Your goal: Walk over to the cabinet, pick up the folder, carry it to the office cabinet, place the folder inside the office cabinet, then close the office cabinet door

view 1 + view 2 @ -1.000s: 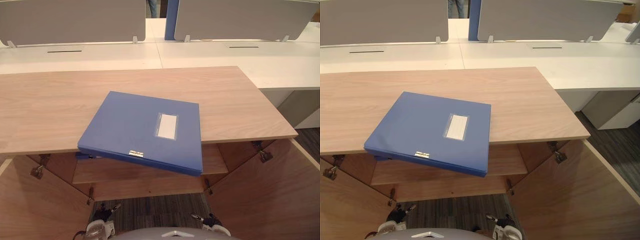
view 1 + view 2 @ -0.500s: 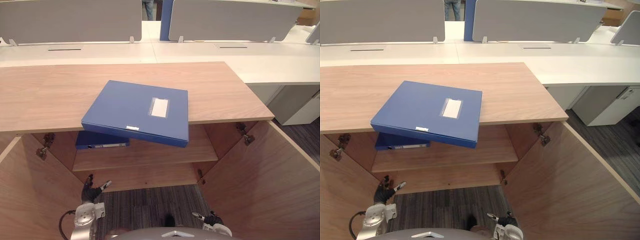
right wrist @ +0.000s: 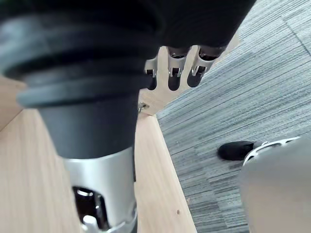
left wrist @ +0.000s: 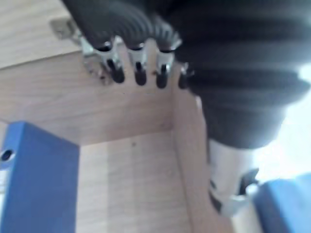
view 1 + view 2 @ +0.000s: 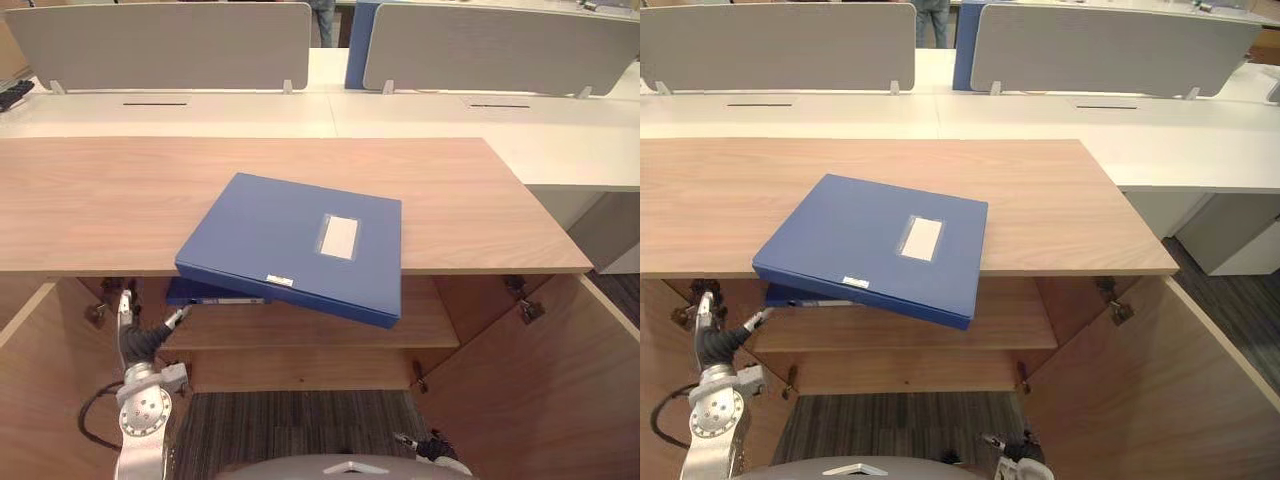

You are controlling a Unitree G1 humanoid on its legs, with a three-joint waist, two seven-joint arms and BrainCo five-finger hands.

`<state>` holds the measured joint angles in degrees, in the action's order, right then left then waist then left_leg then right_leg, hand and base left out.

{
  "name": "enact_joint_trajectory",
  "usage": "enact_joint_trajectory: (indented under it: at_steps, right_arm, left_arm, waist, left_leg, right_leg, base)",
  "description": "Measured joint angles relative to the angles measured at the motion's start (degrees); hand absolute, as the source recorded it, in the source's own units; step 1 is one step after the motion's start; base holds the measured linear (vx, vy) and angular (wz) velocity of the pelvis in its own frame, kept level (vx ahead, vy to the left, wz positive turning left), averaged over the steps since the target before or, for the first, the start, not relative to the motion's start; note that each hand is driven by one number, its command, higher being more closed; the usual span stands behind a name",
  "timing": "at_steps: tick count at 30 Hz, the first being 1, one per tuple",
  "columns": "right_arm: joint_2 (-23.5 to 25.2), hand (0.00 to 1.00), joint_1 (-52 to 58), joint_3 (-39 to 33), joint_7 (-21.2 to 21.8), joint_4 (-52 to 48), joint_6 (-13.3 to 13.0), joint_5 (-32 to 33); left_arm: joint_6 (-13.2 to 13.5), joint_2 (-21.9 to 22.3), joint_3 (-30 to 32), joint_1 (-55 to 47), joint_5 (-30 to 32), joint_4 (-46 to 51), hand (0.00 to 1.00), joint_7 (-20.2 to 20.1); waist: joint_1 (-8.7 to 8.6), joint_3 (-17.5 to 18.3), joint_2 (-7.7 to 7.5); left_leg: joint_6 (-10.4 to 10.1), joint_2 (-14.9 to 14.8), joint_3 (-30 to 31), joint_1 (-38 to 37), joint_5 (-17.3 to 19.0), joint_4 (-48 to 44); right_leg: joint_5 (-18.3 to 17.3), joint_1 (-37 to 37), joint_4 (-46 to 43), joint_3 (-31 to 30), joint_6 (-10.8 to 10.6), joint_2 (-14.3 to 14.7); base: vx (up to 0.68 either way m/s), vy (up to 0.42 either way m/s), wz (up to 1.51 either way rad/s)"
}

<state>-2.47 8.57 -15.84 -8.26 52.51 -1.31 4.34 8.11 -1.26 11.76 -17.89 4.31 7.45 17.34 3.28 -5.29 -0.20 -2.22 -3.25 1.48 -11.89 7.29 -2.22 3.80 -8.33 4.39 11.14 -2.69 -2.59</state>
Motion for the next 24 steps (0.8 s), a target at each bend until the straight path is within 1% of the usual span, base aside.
enact_joint_trajectory:
  at_steps: [3,8,10,11,17,18,20,23,24]
  right_arm:
    - [0.61,0.00,-0.15,0.05,0.01,0.04,-0.03,0.00]
    - [1.36,0.00,-0.23,0.24,0.03,0.12,-0.06,-0.01]
    - [1.30,0.00,-0.20,1.38,0.04,0.15,-0.06,-0.04]
    - [1.35,0.00,-0.22,1.70,0.05,0.16,-0.05,-0.03]
    - [1.23,0.00,-0.32,2.26,0.06,0.49,-0.04,-0.11]
    - [1.24,0.00,-0.33,2.27,0.06,0.57,-0.04,-0.11]
    - [1.10,0.00,-0.77,2.42,0.11,1.16,-0.05,-0.13]
    - [0.64,0.00,-1.42,3.62,0.15,2.40,-0.08,-0.14]
    - [0.39,0.00,-1.68,4.05,0.17,2.48,-0.08,-0.20]
  left_arm:
    - [0.53,1.04,-0.06,-1.65,1.06,3.83,0.00,1.23]
    - [1.64,2.16,0.62,-2.31,1.51,8.04,0.00,1.49]
    - [1.71,2.18,0.62,-2.91,1.52,9.35,0.00,1.47]
    - [2.00,2.18,0.62,-3.28,1.53,10.46,0.00,1.46]
    - [2.43,2.23,0.60,-3.81,1.53,13.24,0.00,1.42]
    - [2.43,2.20,0.59,-3.81,1.54,13.76,0.00,1.42]
    - [2.52,1.57,0.46,-3.76,2.65,15.48,0.00,1.43]
    - [2.69,-1.66,-0.72,-3.55,5.50,16.81,0.00,1.40]
    - [2.74,-2.96,-1.24,-3.57,7.22,16.81,0.00,1.25]
  waist:
    - [0.36,0.01,-0.06]
    - [1.08,0.05,-0.14]
    - [1.08,0.38,-0.32]
    - [1.15,0.56,-0.70]
    - [1.12,0.67,-0.73]
    - [1.10,0.53,-0.50]
    - [0.96,0.53,-0.51]
    - [0.60,0.51,-0.43]
    - [0.13,0.50,-0.40]
  left_leg:
    - [0.28,0.23,0.17,0.02,0.20,-0.57]
    - [0.95,-0.12,0.20,0.07,0.72,-1.00]
    - [0.99,-0.19,0.23,0.77,0.76,-1.38]
    - [1.00,-0.23,0.24,1.25,0.76,-1.69]
    - [1.00,-0.23,0.32,1.03,0.74,-2.05]
    - [1.00,-0.23,0.32,1.03,0.75,-2.12]
    - [1.00,-0.22,0.32,0.96,0.75,-2.20]
    - [0.92,-0.19,0.31,1.01,0.86,-2.60]
    - [0.92,-0.17,0.30,1.02,0.85,-2.61]
  right_leg:
    - [-1.23,0.28,-1.89,0.41,-0.12,-0.24]
    - [-2.43,0.95,-4.14,0.49,0.05,-0.13]
    - [-2.80,1.92,-5.02,0.50,0.12,-0.13]
    - [-2.98,2.57,-5.68,0.46,0.40,-0.13]
    - [-3.05,2.60,-6.59,0.37,0.34,-0.15]
    - [-3.07,2.60,-6.65,0.34,0.34,-0.14]
    - [-3.08,2.59,-6.76,0.26,0.36,-0.13]
    - [-3.03,2.56,-6.81,0.10,0.37,-0.11]
    - [-2.97,2.56,-6.80,0.06,0.37,-0.12]
  base:
    - [-0.04,0.030,0.10]
    - [-0.07,0.004,0.03]
    - [-0.06,-0.003,0.00]
    - [-0.04,-0.003,0.00]
    - [-0.01,0.000,0.00]
    - [0.00,0.000,0.00]
    - [0.00,0.000,0.00]
    - [0.00,0.000,0.00]
    - [0.00,0.000,0.00]
